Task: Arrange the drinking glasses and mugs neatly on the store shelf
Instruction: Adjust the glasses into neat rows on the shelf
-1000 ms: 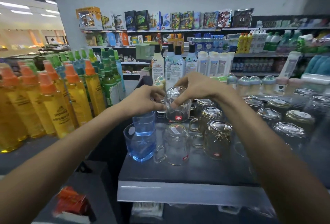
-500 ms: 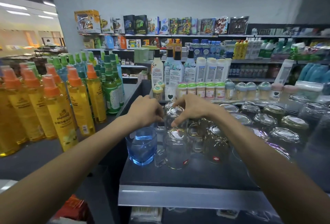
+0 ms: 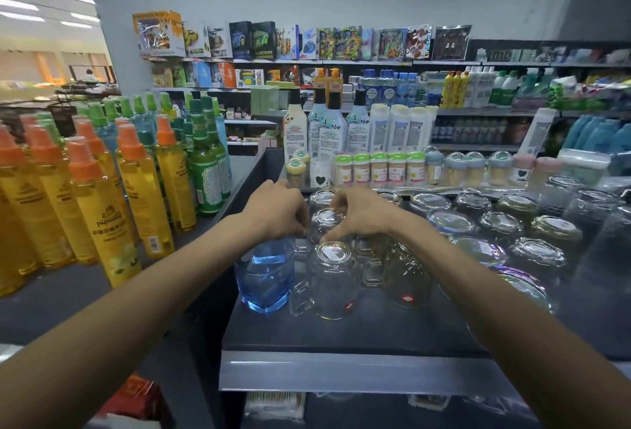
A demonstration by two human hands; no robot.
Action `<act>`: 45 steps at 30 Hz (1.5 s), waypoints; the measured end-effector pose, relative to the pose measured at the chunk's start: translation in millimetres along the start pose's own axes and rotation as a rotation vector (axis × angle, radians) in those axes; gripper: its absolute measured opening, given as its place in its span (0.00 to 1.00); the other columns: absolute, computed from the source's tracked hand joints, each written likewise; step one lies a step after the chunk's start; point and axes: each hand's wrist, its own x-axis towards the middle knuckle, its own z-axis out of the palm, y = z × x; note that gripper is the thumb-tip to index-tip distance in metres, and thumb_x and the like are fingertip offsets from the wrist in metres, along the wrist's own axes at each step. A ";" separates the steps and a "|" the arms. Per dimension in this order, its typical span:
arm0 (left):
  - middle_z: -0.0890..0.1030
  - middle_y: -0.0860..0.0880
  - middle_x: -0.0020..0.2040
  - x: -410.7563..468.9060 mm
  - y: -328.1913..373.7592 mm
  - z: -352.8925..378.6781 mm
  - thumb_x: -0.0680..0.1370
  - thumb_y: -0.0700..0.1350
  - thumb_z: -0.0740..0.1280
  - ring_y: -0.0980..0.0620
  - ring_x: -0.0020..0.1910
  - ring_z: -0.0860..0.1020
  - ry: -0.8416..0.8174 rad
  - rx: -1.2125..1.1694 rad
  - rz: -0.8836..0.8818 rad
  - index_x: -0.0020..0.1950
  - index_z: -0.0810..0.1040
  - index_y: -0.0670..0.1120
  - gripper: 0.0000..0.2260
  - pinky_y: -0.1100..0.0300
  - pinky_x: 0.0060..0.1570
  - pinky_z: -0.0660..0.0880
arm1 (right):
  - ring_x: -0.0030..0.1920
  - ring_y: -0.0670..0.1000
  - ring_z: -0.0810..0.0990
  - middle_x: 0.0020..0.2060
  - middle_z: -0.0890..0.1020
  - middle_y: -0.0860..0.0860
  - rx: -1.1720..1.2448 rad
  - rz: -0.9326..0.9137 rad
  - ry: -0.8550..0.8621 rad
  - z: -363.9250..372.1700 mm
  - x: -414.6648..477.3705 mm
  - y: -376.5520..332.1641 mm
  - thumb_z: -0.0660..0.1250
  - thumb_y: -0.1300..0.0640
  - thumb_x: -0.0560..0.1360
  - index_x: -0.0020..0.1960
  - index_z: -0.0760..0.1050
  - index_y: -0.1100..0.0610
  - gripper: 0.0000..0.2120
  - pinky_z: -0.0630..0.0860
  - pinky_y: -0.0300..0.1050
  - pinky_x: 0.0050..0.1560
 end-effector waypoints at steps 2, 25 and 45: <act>0.85 0.57 0.51 -2.5 -2.3 -4.3 0.74 0.58 0.75 0.49 0.57 0.74 0.018 -0.040 -0.008 0.56 0.86 0.59 0.12 0.55 0.50 0.68 | 0.56 0.53 0.80 0.55 0.81 0.51 -0.020 0.003 -0.021 -4.4 -2.3 -0.1 0.84 0.43 0.62 0.63 0.76 0.57 0.36 0.78 0.52 0.60; 0.86 0.54 0.52 -6.2 12.8 -15.5 0.68 0.60 0.80 0.52 0.53 0.83 -0.098 -0.354 -0.100 0.66 0.83 0.49 0.30 0.48 0.60 0.78 | 0.51 0.52 0.82 0.50 0.85 0.50 -0.015 -0.017 -0.006 -17.2 -12.0 10.6 0.85 0.48 0.63 0.60 0.80 0.54 0.29 0.77 0.44 0.51; 0.86 0.53 0.45 -8.8 -17.3 -27.6 0.76 0.44 0.76 0.54 0.44 0.84 0.060 -0.539 -0.134 0.55 0.86 0.50 0.08 0.50 0.51 0.83 | 0.53 0.52 0.83 0.56 0.84 0.53 -0.034 -0.087 0.032 -23.7 -23.5 13.1 0.84 0.47 0.65 0.70 0.76 0.59 0.39 0.80 0.47 0.58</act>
